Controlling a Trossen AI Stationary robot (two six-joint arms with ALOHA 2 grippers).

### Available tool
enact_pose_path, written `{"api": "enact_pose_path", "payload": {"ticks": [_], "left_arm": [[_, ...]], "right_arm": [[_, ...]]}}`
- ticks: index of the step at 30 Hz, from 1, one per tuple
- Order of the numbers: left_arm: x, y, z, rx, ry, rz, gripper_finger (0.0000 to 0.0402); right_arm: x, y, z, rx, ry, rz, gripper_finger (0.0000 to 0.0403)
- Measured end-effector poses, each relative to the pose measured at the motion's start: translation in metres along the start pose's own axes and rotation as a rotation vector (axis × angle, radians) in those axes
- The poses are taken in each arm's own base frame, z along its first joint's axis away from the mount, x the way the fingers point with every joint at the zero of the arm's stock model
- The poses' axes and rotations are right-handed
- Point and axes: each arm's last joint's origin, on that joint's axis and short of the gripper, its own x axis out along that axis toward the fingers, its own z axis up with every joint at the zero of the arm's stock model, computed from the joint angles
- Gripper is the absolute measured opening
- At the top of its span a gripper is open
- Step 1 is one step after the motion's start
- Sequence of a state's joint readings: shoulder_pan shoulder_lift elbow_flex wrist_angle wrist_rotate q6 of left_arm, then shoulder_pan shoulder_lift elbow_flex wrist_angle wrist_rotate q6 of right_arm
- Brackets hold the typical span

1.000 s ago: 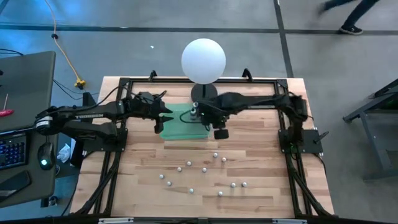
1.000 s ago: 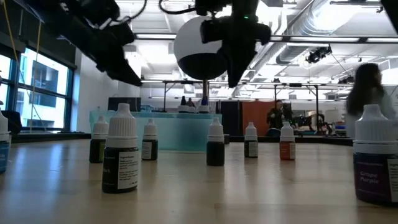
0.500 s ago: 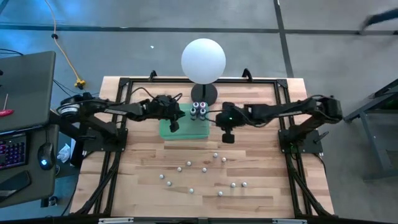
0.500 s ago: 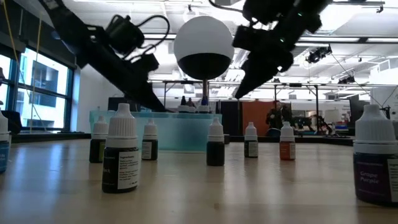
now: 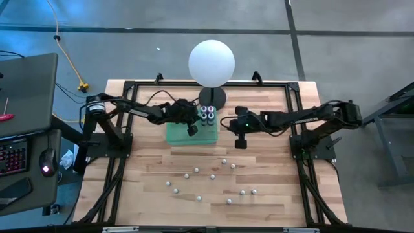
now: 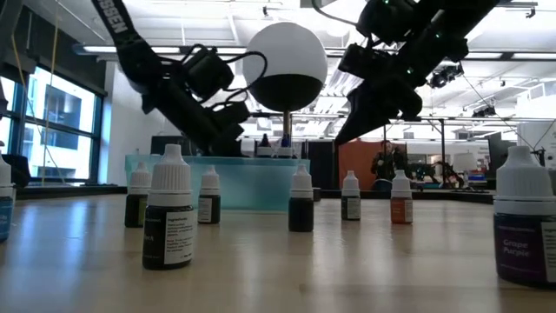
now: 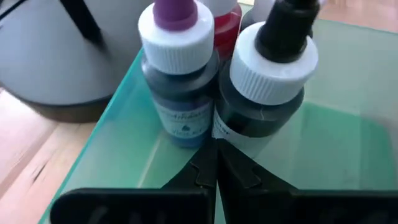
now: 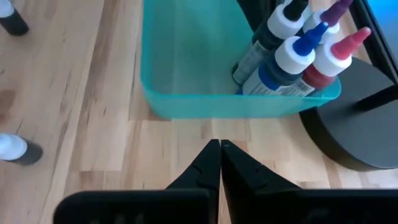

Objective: Pick & Place food coloring
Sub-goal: Put the green food coloring bottle into the green bin

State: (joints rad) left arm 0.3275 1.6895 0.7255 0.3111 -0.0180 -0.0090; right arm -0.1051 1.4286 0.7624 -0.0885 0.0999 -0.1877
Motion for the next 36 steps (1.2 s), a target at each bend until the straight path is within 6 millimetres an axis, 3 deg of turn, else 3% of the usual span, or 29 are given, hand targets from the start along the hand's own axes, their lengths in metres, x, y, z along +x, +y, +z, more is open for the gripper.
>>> {"api": "enact_pose_path", "payload": {"ticks": [6,9,13,19,25,29,36], "left_arm": [[0.005,0.0,0.002,0.006,0.033,0.01,0.0001],[-0.003,0.002,0.004,0.008,0.059,0.065,0.0],[-0.027,0.002,0.017,0.006,0.043,0.046,0.0],[-0.083,-0.009,0.037,0.011,-0.01,-0.336,0.0],[-0.121,-0.036,0.038,0.133,-0.023,-0.636,0.0],[-0.124,-0.061,0.032,0.21,0.007,-0.588,0.0017],[-0.122,-0.101,0.018,0.301,0.064,-0.525,0.0093]], "right_arm": [[-0.001,0.0,0.001,0.003,-0.009,0.001,0.0002],[-0.001,0.0,0.001,0.003,-0.009,0.0,0.0004],[-0.001,0.0,0.001,-0.001,-0.011,0.007,0.0001],[-0.001,0.003,0.003,0.006,-0.046,0.115,0.0003],[-0.003,0.005,0.015,0.165,-0.17,0.258,0.0005],[-0.004,0.009,0.018,0.216,-0.185,0.26,0.0014],[-0.007,0.028,0.024,0.178,-0.211,0.195,0.0035]]}}
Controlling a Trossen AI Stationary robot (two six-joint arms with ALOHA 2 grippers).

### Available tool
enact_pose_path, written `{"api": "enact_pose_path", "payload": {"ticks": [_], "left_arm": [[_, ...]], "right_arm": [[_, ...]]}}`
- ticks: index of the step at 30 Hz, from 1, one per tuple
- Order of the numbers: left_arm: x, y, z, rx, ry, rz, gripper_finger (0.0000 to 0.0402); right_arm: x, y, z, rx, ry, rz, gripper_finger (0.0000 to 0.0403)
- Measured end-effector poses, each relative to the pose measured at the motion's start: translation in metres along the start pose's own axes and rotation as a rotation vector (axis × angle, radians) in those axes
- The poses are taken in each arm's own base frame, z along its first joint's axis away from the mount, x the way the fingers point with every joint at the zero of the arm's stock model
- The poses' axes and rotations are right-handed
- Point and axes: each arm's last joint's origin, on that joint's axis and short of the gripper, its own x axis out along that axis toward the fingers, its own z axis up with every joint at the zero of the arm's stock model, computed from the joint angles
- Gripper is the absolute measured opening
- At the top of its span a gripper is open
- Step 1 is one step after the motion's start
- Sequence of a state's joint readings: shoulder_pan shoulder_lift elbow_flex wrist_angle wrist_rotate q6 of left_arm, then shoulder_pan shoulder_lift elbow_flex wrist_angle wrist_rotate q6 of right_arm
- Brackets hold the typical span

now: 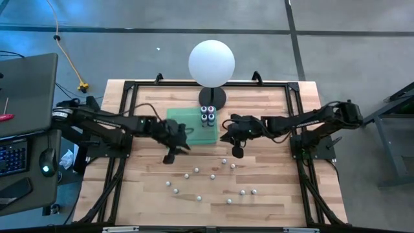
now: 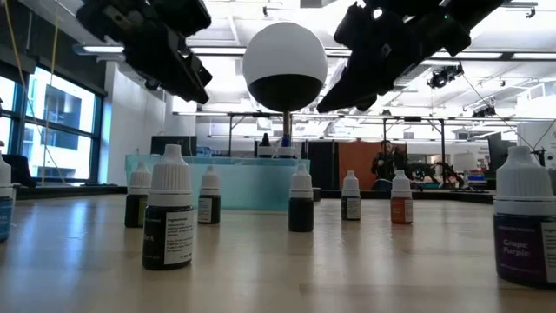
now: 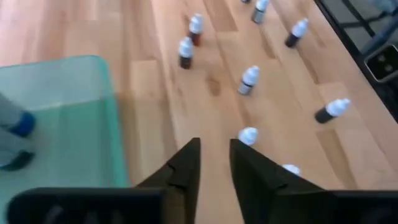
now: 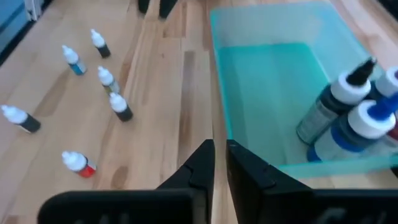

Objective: Pick & Place food coloring
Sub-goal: Put the green food coloring bottle into the green bin

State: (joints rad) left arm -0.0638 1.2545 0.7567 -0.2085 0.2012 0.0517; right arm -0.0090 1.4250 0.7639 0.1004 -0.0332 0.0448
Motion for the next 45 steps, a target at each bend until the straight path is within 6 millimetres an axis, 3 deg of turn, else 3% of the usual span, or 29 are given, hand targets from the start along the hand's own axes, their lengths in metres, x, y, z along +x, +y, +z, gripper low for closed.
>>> {"api": "enact_pose_path", "payload": {"ticks": [7,20,36,45], "left_arm": [[0.028,-0.024,-0.004,-0.027,0.035,-0.03,0.0145],[0.081,-0.045,-0.017,0.022,0.049,-0.055,0.0147],[0.108,-0.042,-0.033,-0.011,0.088,-0.035,0.0147],[0.109,-0.042,-0.03,-0.01,0.062,-0.031,0.0147]], "right_arm": [[0.0,0.018,0.006,0.002,-0.073,0.053,0.0046],[-0.002,0.046,0.005,0.08,-0.08,0.138,0.0035],[-0.005,0.069,0.002,0.042,-0.096,0.071,0.0023],[-0.006,0.071,0.002,0.038,-0.097,0.069,0.0024]]}}
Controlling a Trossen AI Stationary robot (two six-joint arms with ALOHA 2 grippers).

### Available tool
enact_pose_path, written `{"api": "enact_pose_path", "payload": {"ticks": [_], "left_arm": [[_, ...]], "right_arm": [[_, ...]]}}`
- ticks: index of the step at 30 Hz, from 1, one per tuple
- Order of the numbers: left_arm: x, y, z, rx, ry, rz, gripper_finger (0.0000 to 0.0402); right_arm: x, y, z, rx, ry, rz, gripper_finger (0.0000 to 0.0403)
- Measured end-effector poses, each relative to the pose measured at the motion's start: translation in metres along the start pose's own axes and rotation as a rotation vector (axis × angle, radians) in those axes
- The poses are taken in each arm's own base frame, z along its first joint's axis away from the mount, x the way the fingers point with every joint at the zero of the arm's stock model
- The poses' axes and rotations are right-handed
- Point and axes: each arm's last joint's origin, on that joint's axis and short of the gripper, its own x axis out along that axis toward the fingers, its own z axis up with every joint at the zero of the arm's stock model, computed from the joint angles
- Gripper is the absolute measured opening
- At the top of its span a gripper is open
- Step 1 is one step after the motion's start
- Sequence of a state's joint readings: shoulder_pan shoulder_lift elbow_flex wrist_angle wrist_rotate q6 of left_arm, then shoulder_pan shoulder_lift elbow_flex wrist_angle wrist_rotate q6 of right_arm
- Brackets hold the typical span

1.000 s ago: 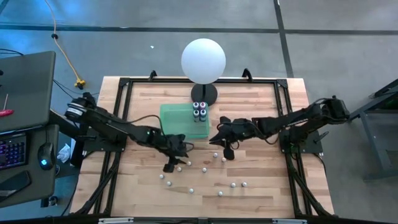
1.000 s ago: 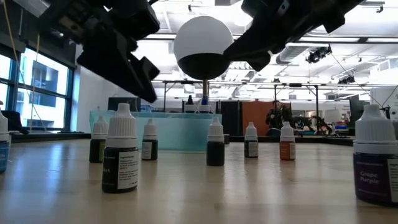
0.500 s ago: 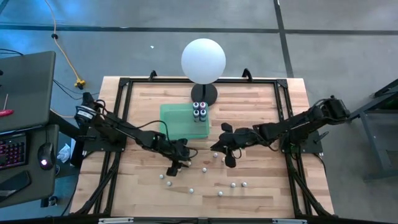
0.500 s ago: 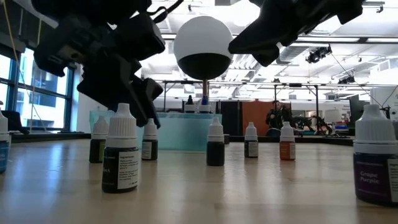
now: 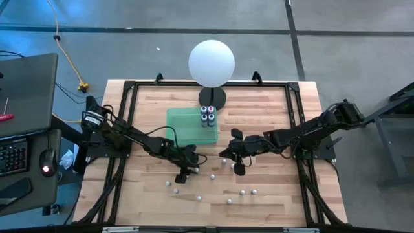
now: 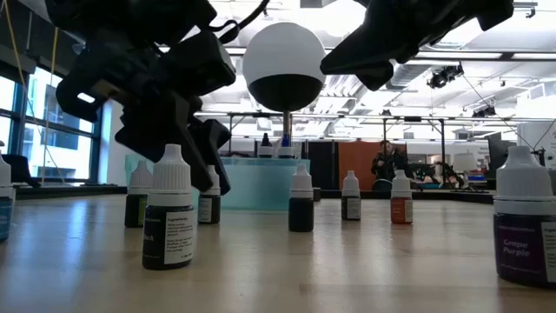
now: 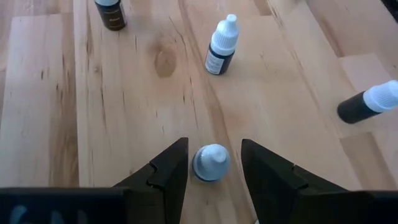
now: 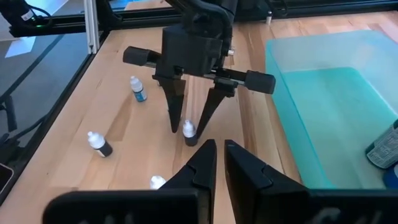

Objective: Pick & Place food coloring
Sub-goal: Put the green food coloring bottle into the green bin

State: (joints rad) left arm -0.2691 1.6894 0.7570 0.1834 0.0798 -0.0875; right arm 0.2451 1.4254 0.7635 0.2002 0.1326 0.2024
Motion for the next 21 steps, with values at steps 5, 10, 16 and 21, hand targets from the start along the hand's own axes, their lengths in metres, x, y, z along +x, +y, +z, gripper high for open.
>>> {"api": "enact_pose_path", "payload": {"ticks": [5,10,16,21], "left_arm": [[0.0,0.0003,-0.0012,0.002,0.012,0.006,0.0147],[0.0,0.0003,-0.0013,0.002,0.013,0.007,0.0124],[0.0,0.0002,-0.0003,0.0,0.003,0.007,0.0068],[-0.0001,0.0013,0.003,-0.044,-0.036,0.051,0.0043]], "right_arm": [[0.0,0.0005,-0.0001,0.0,0.003,0.016,0.0018],[0.0,0.0005,-0.0001,0.014,0.004,0.018,0.0017],[0.0,0.0005,-0.0001,0.026,0.004,0.018,0.0016],[0.0,0.0005,-0.0001,0.026,0.004,0.019,0.0016]]}}
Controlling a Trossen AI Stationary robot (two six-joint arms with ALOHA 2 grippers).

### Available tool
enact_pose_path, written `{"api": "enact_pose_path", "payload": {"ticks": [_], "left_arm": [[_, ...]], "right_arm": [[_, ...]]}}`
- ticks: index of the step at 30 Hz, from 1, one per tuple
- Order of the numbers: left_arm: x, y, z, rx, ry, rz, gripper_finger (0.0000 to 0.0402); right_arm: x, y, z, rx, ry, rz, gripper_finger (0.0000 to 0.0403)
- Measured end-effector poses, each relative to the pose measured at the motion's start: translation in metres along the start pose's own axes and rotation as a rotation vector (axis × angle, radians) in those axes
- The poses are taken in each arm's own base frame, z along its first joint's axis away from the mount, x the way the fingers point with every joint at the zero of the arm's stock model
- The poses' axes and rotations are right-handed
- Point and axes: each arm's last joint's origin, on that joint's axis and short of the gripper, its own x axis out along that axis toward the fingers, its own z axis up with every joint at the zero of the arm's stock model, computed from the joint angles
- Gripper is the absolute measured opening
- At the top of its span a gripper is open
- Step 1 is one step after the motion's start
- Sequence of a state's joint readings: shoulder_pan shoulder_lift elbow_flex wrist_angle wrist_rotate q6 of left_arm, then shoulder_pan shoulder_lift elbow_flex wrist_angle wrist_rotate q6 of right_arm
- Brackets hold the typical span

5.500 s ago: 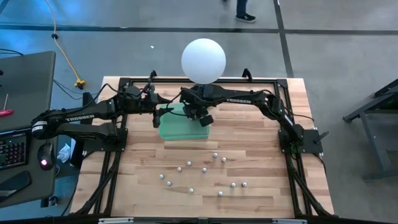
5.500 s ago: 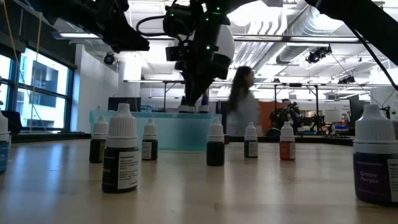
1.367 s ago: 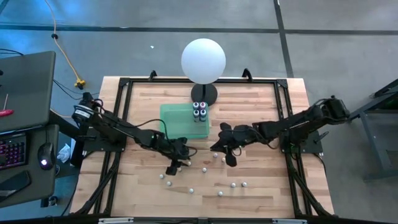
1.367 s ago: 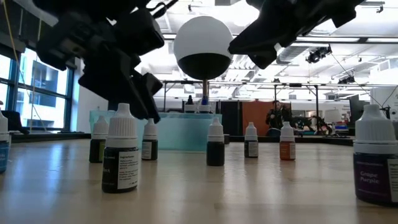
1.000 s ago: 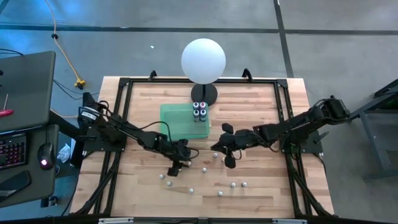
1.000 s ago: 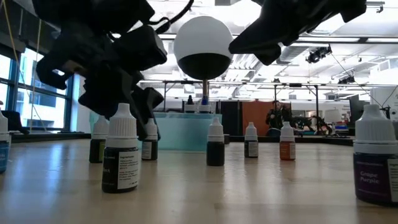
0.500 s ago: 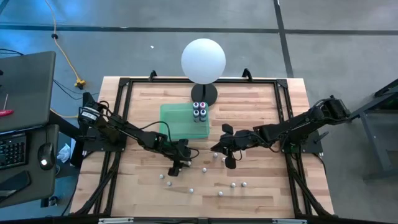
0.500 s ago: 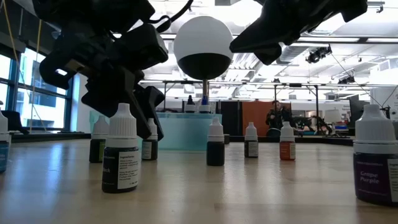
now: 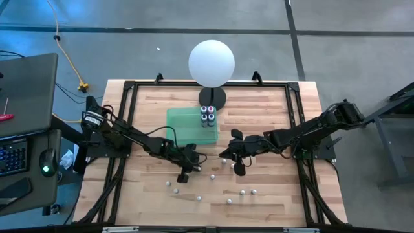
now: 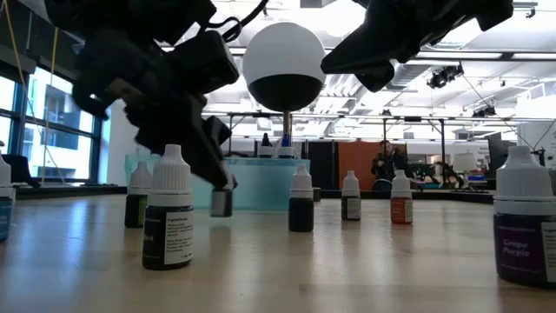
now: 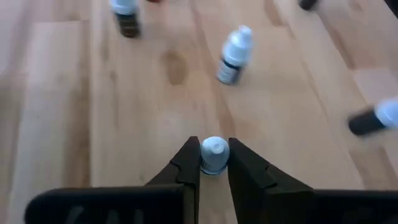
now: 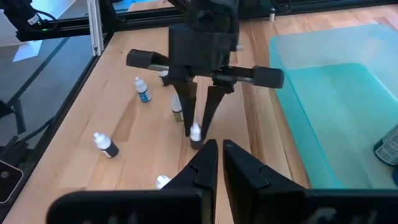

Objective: Pick & Place food coloring
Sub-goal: Put the green food coloring bottle into the green bin

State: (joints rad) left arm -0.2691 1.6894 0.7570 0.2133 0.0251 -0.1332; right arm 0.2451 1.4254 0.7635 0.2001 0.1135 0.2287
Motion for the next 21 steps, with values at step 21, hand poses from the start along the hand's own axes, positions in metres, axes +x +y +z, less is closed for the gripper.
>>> {"api": "enact_pose_path", "payload": {"ticks": [21], "left_arm": [[-0.122,0.064,0.065,-0.164,-0.159,0.551,0.0055]], "right_arm": [[0.0,-0.001,-0.005,0.012,0.044,-0.018,0.0016]]}}
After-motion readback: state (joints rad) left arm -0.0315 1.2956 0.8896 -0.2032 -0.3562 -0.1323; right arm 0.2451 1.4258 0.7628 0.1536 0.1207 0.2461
